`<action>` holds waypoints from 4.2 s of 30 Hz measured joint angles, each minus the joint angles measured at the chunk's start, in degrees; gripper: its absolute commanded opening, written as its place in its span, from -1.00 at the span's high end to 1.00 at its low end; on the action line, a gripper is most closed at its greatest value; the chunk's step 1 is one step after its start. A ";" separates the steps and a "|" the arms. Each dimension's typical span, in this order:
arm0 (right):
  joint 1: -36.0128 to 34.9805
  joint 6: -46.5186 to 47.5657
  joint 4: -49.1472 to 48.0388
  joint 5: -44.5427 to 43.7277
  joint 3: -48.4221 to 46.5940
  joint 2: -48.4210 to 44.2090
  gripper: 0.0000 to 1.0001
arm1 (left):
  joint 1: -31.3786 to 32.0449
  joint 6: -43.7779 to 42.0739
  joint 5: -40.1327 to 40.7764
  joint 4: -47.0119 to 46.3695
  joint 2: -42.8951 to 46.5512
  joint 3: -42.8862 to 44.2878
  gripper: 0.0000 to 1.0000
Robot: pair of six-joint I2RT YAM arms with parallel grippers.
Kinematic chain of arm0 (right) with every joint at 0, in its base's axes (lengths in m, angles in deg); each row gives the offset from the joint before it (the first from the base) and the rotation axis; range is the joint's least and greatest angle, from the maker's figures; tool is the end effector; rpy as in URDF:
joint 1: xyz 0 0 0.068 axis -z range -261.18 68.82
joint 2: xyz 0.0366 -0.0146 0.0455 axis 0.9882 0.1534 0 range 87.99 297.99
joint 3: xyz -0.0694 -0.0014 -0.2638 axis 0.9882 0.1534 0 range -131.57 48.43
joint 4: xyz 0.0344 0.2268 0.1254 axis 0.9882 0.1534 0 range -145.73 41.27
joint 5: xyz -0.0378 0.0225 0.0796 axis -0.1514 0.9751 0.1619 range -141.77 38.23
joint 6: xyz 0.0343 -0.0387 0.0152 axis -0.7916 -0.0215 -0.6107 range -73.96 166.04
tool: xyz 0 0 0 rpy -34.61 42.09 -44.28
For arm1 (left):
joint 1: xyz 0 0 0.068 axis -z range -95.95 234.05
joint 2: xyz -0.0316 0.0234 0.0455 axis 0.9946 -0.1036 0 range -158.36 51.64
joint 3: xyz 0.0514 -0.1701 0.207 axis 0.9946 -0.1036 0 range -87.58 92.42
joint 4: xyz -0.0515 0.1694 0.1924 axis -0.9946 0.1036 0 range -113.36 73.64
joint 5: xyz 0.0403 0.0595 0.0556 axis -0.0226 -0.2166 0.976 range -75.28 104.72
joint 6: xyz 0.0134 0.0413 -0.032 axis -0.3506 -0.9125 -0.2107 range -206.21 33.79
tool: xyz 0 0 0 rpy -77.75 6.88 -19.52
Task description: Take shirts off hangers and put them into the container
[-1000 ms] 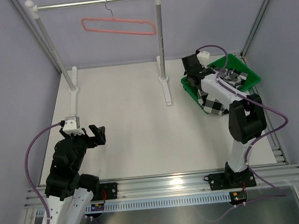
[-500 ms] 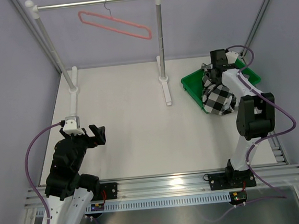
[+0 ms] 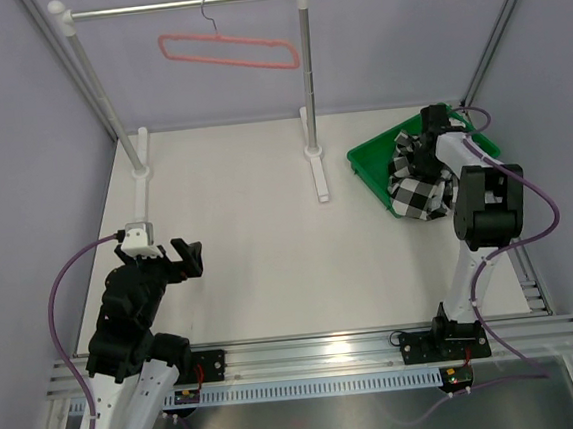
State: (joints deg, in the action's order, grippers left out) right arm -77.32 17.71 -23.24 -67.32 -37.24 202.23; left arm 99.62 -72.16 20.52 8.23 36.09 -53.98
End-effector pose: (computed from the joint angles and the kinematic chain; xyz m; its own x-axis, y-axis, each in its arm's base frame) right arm 0.4231 -0.0381 0.1950 -0.6764 0.5038 -0.5372 0.5854 0.8104 0.0230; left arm 0.0842 -0.0197 0.2916 -0.2605 -0.1781 -0.9489 0.1125 0.9706 -0.2130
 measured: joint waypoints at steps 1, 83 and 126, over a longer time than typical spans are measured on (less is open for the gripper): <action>0.00 0.35 0.28 0.44 -0.44 0.33 0.79 | 0.00 0.00 0.00 0.00 0.00 0.00 -0.98; 0.81 2.73 -4.61 9.01 5.18 -30.99 -0.20 | 0.24 0.00 -0.09 0.00 1.09 -0.02 -0.98; 2.58 -3.78 -15.32 10.51 23.96 -37.00 1.00 | 1.68 0.00 -0.20 0.02 1.95 -0.26 -0.98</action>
State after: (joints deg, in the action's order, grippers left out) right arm -74.74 13.93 -38.56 -56.81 -13.29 165.22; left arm 101.31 -72.16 20.33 8.25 38.03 -54.24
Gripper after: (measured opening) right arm 0.043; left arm 0.988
